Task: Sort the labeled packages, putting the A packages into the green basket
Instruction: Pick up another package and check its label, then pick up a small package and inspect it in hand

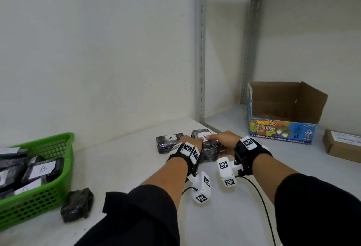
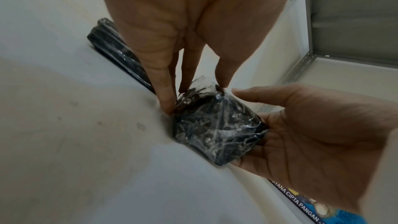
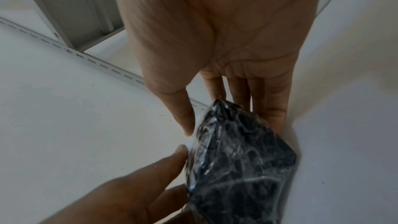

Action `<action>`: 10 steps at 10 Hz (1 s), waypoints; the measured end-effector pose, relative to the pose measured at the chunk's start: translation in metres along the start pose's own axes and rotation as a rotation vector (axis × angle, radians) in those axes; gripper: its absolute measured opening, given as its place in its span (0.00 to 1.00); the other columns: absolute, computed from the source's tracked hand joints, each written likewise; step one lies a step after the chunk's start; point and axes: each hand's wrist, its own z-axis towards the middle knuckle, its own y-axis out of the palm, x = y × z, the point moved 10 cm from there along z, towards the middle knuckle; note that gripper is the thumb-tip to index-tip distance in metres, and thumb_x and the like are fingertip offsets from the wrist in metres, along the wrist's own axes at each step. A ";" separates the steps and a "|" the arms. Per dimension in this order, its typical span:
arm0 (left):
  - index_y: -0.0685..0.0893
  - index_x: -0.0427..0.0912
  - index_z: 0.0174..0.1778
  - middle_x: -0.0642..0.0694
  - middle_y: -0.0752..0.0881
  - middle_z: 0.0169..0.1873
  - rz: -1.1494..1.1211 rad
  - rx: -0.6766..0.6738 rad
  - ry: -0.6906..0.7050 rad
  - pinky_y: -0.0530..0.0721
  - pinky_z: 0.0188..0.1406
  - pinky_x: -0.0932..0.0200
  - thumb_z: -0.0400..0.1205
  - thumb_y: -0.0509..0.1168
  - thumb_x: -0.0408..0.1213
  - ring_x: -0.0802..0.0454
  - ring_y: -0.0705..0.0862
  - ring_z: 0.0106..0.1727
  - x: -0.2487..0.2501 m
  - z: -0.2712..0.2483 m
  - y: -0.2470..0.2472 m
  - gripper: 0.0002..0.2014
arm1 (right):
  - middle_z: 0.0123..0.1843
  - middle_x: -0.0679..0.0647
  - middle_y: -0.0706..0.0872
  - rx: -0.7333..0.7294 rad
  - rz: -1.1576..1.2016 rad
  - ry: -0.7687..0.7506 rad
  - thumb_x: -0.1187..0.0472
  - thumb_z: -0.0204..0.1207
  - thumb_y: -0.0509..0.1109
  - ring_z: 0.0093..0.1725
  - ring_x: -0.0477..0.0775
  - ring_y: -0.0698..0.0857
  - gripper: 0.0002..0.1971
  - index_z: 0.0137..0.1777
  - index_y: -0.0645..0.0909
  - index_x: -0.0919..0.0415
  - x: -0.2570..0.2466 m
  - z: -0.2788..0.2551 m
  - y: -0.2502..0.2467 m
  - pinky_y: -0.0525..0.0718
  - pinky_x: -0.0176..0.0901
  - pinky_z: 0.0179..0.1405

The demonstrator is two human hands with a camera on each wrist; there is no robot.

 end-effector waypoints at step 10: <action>0.61 0.43 0.85 0.43 0.66 0.83 0.554 0.064 0.238 0.65 0.81 0.53 0.83 0.63 0.59 0.46 0.65 0.84 -0.093 -0.117 -0.148 0.39 | 0.89 0.55 0.67 0.022 -0.651 -0.686 0.45 0.78 0.78 0.89 0.58 0.63 0.43 0.89 0.64 0.55 -0.108 -0.144 0.146 0.62 0.54 0.88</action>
